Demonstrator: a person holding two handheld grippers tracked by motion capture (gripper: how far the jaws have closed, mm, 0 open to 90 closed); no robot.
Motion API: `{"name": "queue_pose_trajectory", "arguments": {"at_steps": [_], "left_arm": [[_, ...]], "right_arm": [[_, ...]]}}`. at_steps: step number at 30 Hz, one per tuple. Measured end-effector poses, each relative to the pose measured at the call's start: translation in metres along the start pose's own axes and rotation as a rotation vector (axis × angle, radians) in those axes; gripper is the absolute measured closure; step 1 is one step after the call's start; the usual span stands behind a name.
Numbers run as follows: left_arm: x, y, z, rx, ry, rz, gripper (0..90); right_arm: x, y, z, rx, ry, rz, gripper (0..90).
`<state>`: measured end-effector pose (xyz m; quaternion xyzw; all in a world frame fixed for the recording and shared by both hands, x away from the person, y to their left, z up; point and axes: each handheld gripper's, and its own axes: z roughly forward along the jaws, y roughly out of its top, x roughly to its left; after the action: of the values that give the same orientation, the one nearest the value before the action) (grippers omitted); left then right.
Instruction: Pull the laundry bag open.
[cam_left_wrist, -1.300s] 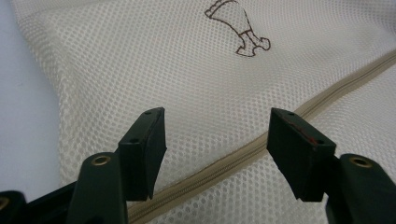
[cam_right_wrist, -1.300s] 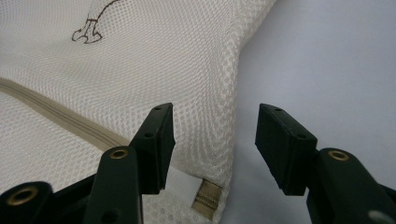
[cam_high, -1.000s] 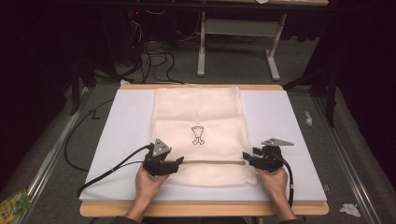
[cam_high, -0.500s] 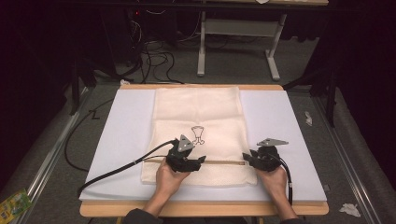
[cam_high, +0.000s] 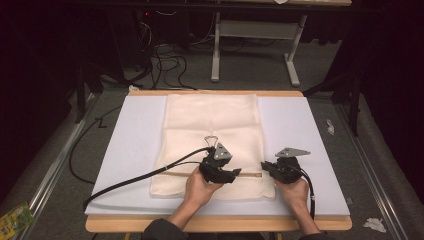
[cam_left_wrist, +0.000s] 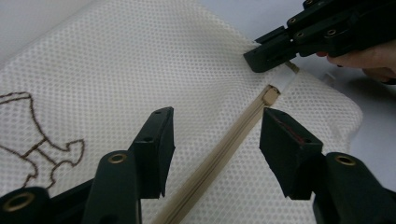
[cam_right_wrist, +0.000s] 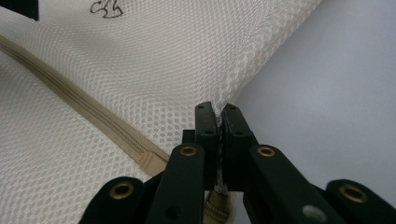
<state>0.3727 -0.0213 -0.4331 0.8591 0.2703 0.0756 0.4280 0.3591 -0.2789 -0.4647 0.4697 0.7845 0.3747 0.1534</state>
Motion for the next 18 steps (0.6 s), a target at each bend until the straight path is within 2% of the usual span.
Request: {"name": "queue_pose_trajectory", "arguments": {"at_steps": [7, 11, 18], "left_arm": [[-0.009, 0.003, 0.014, -0.005, -0.063, -0.003, 51.7], [-0.013, 0.002, 0.022, 0.015, -0.074, 0.008, 52.5], [-0.015, -0.001, 0.031, 0.018, -0.097, -0.013, 54.7]], "right_arm": [[0.001, 0.005, -0.007, -0.024, 0.011, -0.010, 88.2], [0.002, 0.006, -0.008, -0.027, 0.014, -0.014, 88.2], [0.001, 0.006, -0.008, -0.032, 0.023, -0.008, 88.3]]}}
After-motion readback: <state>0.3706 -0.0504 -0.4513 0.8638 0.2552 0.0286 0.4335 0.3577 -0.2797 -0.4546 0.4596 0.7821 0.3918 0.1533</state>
